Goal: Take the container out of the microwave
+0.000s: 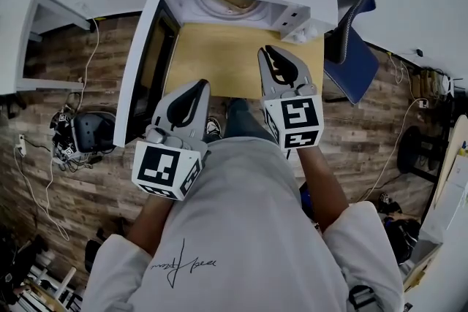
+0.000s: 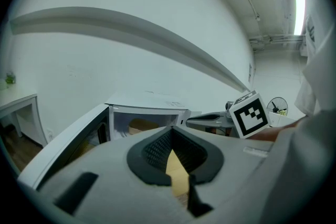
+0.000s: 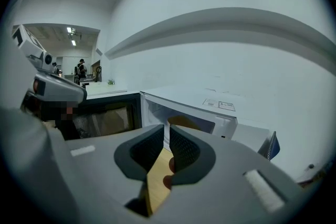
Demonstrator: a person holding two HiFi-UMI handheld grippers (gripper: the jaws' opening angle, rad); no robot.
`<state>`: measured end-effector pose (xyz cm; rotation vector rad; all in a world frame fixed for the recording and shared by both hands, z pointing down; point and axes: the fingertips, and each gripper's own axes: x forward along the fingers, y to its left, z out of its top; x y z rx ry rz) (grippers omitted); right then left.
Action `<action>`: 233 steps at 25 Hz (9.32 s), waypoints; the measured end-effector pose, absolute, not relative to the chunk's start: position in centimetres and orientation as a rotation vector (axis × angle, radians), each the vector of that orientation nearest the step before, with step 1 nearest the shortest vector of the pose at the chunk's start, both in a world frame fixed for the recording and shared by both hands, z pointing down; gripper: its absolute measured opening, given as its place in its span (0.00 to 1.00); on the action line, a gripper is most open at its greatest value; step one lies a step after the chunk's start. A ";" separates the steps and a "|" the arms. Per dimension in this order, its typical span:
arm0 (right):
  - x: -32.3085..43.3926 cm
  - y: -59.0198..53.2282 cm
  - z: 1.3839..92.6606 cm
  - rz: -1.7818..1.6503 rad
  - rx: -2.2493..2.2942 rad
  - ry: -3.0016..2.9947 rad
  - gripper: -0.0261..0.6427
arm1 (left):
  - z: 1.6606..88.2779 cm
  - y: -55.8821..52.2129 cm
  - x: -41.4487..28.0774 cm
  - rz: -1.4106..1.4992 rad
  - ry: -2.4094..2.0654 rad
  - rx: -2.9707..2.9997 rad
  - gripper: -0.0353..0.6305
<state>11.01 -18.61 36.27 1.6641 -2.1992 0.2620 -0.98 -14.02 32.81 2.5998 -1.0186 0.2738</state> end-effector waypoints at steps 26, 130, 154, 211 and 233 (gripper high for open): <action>10.9 -26.8 42.9 0.125 1.453 -2.055 0.15 | 34.2 -18.6 -0.9 0.319 -1.080 2.531 0.04; 10.3 -33.3 49.3 -0.557 1.133 -1.563 0.13 | 36.2 -19.9 -3.3 0.308 -1.181 2.382 0.04; 9.6 -30.4 48.7 -0.489 1.159 -1.595 0.13 | 35.4 -18.6 -4.1 0.306 -1.159 2.429 0.04; 9.7 -19.2 44.5 -0.192 1.334 -1.726 0.13 | 34.3 -11.9 -6.2 0.276 -1.089 2.533 0.04; 9.2 -14.9 42.8 -0.007 1.438 -1.822 0.13 | 34.7 -11.5 -6.8 0.252 -1.073 2.512 0.04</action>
